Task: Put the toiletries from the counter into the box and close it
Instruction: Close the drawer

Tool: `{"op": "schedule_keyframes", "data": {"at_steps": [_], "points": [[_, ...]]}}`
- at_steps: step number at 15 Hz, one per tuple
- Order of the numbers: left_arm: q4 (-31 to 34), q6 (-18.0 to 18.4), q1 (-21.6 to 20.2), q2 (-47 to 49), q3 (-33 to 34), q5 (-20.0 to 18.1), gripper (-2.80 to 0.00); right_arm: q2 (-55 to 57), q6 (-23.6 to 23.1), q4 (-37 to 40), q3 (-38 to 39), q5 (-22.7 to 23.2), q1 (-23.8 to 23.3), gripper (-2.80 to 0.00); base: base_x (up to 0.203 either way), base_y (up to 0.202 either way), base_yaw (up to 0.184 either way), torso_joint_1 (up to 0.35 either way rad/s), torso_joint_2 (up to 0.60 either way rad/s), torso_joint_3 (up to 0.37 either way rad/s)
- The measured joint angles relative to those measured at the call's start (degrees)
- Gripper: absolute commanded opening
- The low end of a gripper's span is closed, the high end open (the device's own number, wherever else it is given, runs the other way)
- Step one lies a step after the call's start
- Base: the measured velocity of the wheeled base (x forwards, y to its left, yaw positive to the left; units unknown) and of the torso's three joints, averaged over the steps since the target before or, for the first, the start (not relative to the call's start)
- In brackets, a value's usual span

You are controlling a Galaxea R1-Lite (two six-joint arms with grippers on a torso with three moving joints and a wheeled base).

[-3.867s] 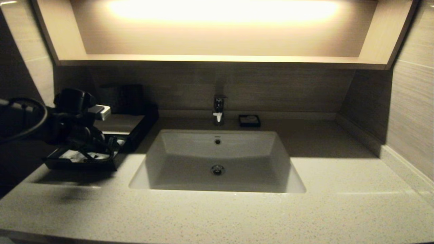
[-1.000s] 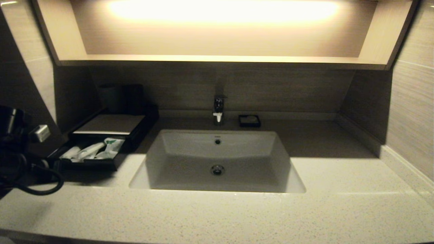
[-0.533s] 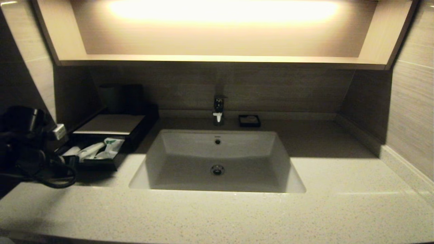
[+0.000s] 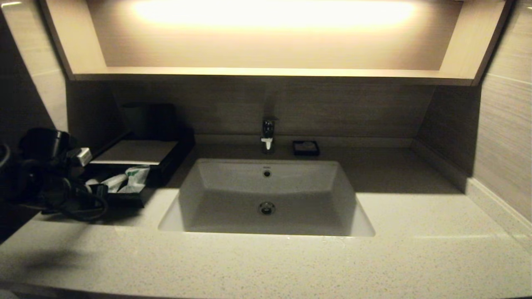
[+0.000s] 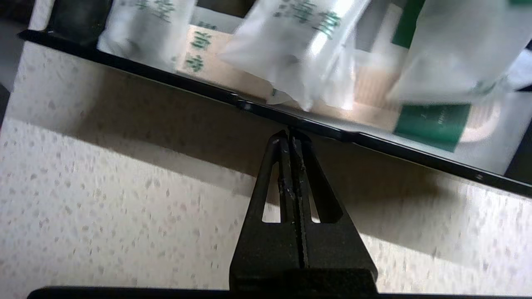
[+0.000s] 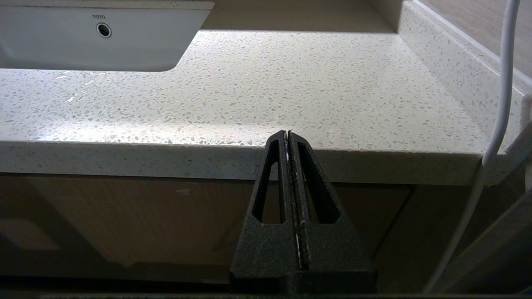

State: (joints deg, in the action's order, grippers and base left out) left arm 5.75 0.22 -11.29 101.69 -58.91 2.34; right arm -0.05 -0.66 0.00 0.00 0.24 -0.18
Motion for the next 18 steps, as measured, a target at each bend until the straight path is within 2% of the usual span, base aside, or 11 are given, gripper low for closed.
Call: {"op": "schedule_keyframes", "data": {"at_steps": [11, 18], "points": [[-0.2, -2.8, 3.5, 5.2, -7.4, 0.0, -2.80, 0.0, 0.0, 0.0, 0.0, 0.0, 0.0, -2.80, 0.000, 0.000, 0.000, 0.000, 0.00, 0.000], [-0.2, -3.7, 4.2, 7.9, -10.5, 0.4, -2.80, 0.0, 0.0, 0.0, 0.0, 0.0, 0.0, -2.80, 0.000, 0.000, 0.000, 0.000, 0.00, 0.000]]}}
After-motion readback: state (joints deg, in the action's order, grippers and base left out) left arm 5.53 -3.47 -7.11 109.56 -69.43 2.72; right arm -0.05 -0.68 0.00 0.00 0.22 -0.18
